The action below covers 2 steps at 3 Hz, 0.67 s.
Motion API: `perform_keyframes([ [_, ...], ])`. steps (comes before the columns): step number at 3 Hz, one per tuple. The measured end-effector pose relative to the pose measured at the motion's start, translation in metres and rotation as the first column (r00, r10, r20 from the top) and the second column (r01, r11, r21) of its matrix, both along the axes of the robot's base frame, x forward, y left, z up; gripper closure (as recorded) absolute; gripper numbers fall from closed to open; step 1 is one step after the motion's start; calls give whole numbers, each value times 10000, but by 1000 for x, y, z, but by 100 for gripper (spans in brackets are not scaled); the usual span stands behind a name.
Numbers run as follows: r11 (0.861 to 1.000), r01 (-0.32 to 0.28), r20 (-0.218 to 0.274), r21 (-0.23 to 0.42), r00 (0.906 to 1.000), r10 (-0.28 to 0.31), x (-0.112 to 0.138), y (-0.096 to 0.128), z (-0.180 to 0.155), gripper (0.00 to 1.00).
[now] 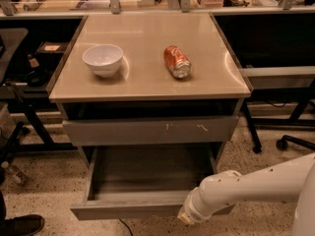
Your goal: Close middle drawer
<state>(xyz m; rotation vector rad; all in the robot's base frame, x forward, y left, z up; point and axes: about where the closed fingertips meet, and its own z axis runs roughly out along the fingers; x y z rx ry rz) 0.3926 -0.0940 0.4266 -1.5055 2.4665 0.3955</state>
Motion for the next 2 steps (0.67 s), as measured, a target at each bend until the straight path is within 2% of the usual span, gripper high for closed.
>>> perform_keyframes([
  [1,10000,0,0,0,10000,0,0,0,0,12],
  [2,10000,-1,-2,0,10000,1,0,0,0,0],
])
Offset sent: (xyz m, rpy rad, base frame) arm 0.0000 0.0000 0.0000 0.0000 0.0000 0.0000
